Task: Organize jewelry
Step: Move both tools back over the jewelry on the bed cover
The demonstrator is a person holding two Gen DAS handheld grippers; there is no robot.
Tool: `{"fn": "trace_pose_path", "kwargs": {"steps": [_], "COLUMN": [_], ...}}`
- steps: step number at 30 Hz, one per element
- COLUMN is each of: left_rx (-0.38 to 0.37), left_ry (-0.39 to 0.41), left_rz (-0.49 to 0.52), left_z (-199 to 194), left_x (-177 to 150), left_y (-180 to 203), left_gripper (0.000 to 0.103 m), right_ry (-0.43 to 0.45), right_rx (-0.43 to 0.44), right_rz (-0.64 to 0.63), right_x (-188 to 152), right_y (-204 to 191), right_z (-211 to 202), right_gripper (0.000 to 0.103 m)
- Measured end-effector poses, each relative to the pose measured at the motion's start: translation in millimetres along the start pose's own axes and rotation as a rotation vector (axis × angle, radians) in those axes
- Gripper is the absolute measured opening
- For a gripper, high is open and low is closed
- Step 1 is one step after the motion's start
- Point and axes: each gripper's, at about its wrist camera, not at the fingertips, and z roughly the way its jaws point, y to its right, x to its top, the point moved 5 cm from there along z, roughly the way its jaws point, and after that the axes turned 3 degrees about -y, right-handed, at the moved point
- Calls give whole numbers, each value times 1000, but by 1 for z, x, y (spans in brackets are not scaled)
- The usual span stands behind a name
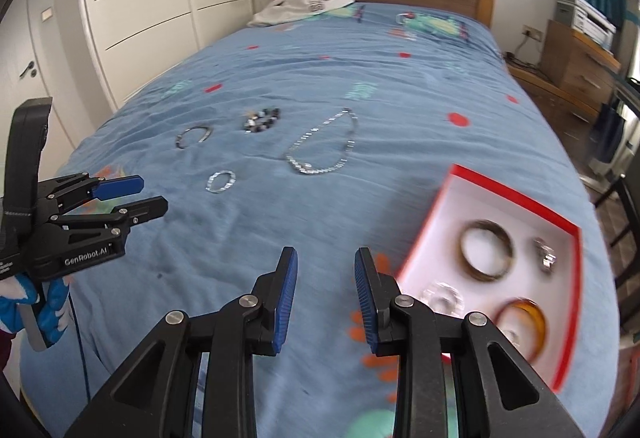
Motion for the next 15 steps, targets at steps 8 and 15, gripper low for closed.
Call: {"fn": "trace_pose_path", "kwargs": {"steps": [8, 15], "left_rx": [-49, -99], "left_ry": [2, -20], "left_rz": [-100, -115], "left_z": [29, 67], "left_x": [0, 7], "left_y": [-37, -27], "left_gripper": [48, 56], "right_ry": [-28, -29], "right_rx": [46, 42], "right_rz": [-11, 21], "right_x": [17, 30], "right_y": [-21, -12], "right_z": [46, 83], "right_gripper": [37, 63]}}
